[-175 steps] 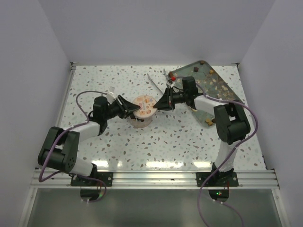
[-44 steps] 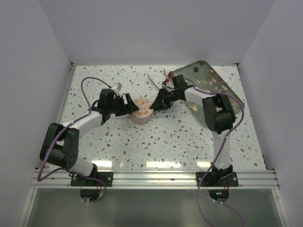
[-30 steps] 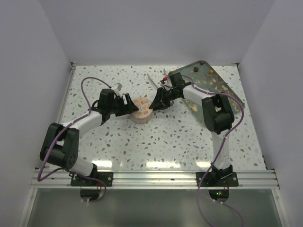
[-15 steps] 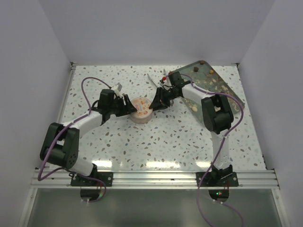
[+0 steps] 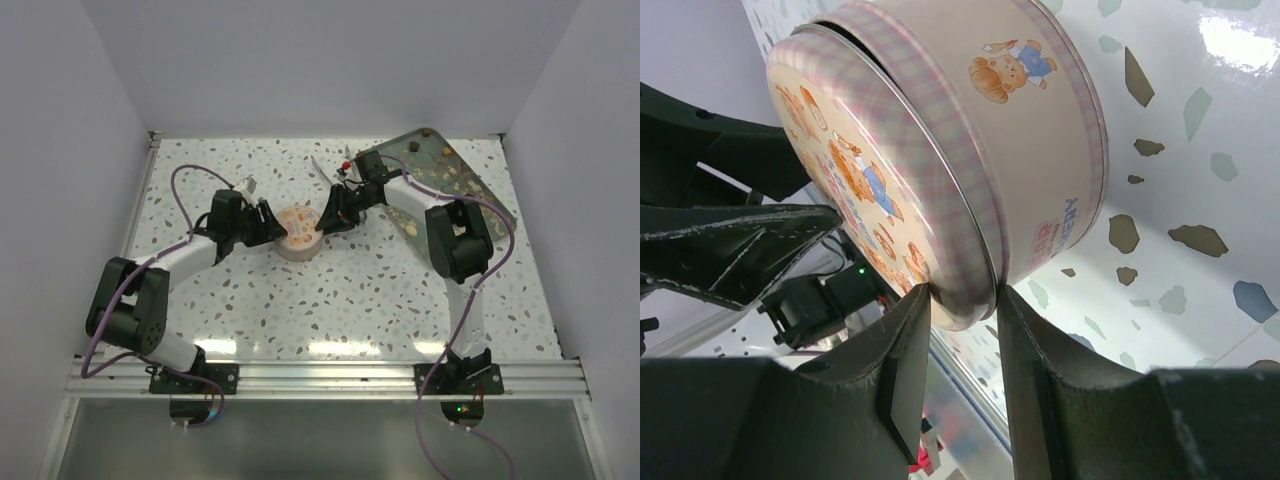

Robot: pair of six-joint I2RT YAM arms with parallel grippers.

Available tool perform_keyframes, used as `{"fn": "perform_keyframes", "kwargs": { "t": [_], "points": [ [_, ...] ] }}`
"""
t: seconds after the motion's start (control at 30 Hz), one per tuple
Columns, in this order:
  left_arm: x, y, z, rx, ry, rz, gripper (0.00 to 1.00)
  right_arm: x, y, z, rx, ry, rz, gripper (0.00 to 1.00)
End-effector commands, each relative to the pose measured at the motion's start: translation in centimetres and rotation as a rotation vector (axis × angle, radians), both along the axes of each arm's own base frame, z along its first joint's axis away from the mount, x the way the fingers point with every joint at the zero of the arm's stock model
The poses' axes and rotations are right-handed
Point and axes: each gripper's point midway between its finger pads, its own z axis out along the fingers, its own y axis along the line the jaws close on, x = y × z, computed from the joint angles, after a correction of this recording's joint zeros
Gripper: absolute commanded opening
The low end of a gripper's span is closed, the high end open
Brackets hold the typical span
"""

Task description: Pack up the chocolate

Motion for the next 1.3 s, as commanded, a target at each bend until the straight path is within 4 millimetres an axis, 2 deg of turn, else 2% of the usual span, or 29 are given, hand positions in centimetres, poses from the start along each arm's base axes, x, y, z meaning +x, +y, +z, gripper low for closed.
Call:
{"fn": "perform_keyframes", "kwargs": {
  "t": [0.0, 0.17, 0.43, 0.63, 0.67, 0.7, 0.93, 1.27],
  "points": [
    [-0.6, -1.1, -1.4, -0.014, 0.073, -0.018, 0.57, -0.5, 0.5, -0.9, -0.054, -0.023, 0.028, 0.36],
    [-1.0, -0.5, -3.1, 0.025, 0.152, 0.010, 0.57, -0.5, 0.2, -0.8, -0.068, -0.032, 0.031, 0.37],
    [-0.6, -0.5, -3.4, 0.042, 0.176, 0.017, 0.56, -0.5, 0.2, -0.9, -0.076, -0.032, 0.033, 0.39],
    [0.1, -0.5, -3.3, 0.062, 0.180, 0.008, 0.56, -0.4, -0.1, -0.7, -0.092, -0.043, 0.026, 0.47],
    [0.1, -0.5, -3.3, 0.071, 0.179, 0.004, 0.56, -0.2, -0.2, -0.7, -0.103, -0.051, 0.024, 0.52],
    [0.3, -0.5, -3.2, 0.073, 0.177, 0.001, 0.56, 0.0, -0.2, -0.5, -0.103, -0.063, 0.023, 0.56],
    [0.3, -0.3, -3.4, 0.090, 0.190, -0.002, 0.55, 1.6, -0.5, 0.6, -0.142, -0.133, 0.016, 0.60],
    [0.2, -0.2, -3.7, 0.101, 0.200, -0.006, 0.54, 4.1, -2.8, 2.6, -0.189, -0.237, -0.041, 0.64]
  ]
}}
